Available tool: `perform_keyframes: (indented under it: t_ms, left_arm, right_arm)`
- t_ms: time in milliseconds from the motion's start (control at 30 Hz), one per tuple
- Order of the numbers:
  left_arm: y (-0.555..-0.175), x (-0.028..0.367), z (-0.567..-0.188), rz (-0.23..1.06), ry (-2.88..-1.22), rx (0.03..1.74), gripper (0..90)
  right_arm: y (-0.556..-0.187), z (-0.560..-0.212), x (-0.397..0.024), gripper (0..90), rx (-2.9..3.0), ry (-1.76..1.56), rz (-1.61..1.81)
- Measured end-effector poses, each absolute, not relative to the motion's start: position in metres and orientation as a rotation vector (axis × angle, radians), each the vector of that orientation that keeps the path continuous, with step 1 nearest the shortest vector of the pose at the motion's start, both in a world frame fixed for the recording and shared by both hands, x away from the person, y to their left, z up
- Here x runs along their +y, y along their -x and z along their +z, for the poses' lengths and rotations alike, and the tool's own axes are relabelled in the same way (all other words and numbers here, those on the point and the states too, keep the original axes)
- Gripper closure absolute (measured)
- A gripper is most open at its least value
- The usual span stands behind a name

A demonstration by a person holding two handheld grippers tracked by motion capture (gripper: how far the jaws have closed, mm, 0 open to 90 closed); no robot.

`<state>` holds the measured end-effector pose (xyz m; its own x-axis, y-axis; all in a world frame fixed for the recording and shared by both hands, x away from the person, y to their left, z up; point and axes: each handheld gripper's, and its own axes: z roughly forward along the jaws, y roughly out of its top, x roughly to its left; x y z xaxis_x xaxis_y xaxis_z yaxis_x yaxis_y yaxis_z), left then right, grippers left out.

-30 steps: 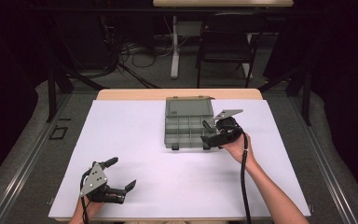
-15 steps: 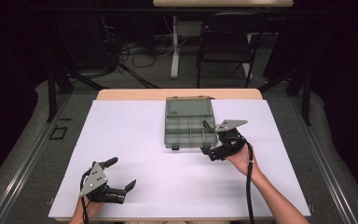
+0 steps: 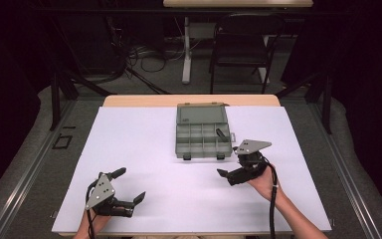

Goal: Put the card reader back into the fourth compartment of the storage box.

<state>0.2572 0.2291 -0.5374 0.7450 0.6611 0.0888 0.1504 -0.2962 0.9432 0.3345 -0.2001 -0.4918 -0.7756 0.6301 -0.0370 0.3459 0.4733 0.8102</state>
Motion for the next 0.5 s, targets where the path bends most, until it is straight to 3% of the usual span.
perform_keyframes:
  t_ms: [500]
  left_arm:
    - [-0.257, 0.229, -0.538, 0.573, -1.836, 0.627, 0.5]
  right_arm:
    - [-0.301, -0.494, -0.217, 4.8, 2.357, -0.783, 1.211]
